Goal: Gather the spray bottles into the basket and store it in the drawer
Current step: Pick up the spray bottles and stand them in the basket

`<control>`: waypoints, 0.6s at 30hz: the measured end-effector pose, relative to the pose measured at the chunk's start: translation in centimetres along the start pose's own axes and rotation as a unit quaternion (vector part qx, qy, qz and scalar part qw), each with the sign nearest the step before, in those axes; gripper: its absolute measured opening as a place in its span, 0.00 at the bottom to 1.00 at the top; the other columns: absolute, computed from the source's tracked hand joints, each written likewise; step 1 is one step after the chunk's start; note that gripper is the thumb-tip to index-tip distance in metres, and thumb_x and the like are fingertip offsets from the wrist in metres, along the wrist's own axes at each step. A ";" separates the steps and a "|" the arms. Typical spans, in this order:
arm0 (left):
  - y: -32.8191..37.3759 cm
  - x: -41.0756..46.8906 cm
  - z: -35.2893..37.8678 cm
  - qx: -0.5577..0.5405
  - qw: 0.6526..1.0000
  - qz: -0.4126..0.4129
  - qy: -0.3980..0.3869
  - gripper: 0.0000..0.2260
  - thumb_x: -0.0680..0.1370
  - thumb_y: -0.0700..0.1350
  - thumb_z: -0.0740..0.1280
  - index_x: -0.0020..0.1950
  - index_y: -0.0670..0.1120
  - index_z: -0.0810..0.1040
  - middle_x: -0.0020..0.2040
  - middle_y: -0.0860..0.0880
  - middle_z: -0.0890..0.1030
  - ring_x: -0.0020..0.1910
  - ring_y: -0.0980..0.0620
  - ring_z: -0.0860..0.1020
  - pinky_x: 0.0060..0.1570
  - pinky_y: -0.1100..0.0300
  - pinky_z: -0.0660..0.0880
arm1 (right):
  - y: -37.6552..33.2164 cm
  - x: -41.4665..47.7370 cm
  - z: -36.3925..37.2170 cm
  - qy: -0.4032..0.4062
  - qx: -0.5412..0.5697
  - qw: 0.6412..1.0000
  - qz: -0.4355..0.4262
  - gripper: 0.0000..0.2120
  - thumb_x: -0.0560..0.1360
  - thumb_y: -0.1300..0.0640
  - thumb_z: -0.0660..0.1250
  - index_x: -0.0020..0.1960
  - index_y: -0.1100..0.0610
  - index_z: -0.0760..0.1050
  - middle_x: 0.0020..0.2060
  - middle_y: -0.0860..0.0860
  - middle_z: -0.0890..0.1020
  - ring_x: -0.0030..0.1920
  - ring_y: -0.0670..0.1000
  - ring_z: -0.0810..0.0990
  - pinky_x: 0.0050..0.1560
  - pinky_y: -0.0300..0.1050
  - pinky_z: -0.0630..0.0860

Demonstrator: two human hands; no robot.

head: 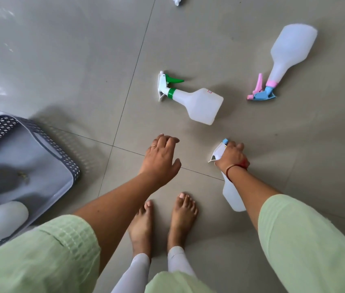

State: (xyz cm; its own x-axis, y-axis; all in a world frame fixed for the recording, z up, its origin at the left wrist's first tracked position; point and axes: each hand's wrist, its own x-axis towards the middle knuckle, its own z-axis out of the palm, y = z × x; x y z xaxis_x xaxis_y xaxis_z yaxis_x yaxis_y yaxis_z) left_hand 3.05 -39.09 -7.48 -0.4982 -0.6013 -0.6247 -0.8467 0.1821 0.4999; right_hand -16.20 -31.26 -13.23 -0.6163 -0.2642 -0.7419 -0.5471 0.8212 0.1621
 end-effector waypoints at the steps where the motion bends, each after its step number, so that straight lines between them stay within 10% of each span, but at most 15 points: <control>1: 0.0 -0.1 0.1 -0.003 1.000 -0.004 0.000 0.22 0.75 0.44 0.64 0.69 0.44 0.67 0.67 0.44 0.70 0.74 0.43 0.58 0.71 0.50 0.62 | -0.1 0.1 -0.2 -0.006 0.014 1.000 0.012 0.30 0.69 0.56 0.72 0.68 0.58 0.64 0.64 0.57 0.65 0.56 0.62 0.79 0.58 0.55 0.74; 11: 2.3 -2.4 -1.1 -0.232 0.953 -0.194 -0.004 0.25 0.77 0.50 0.65 0.71 0.44 0.63 0.69 0.43 0.68 0.68 0.45 0.68 0.65 0.54 0.65 | -4.6 -8.3 -2.5 0.009 -0.066 0.972 -0.227 0.25 0.67 0.44 0.65 0.59 0.55 0.68 0.57 0.53 0.79 0.57 0.56 0.79 0.61 0.56 0.64; 18: 1.0 -2.7 -6.2 -0.216 0.957 -0.170 0.088 0.15 0.79 0.46 0.61 0.64 0.44 0.70 0.57 0.41 0.79 0.55 0.41 0.76 0.47 0.55 0.69 | -11.2 -12.6 -4.8 0.061 -0.023 0.922 -0.382 0.14 0.72 0.51 0.59 0.56 0.55 0.69 0.53 0.52 0.79 0.56 0.56 0.78 0.60 0.54 0.63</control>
State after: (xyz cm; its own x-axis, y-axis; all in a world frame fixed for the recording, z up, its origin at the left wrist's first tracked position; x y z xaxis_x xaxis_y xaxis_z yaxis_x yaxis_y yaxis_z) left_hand 4.73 -42.12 -1.61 -0.1354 -0.6971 -0.7041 -0.7795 -0.3637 0.5100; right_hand -5.04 -39.56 -2.54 -0.0977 -0.8137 -0.5730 -0.8696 0.3498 -0.3485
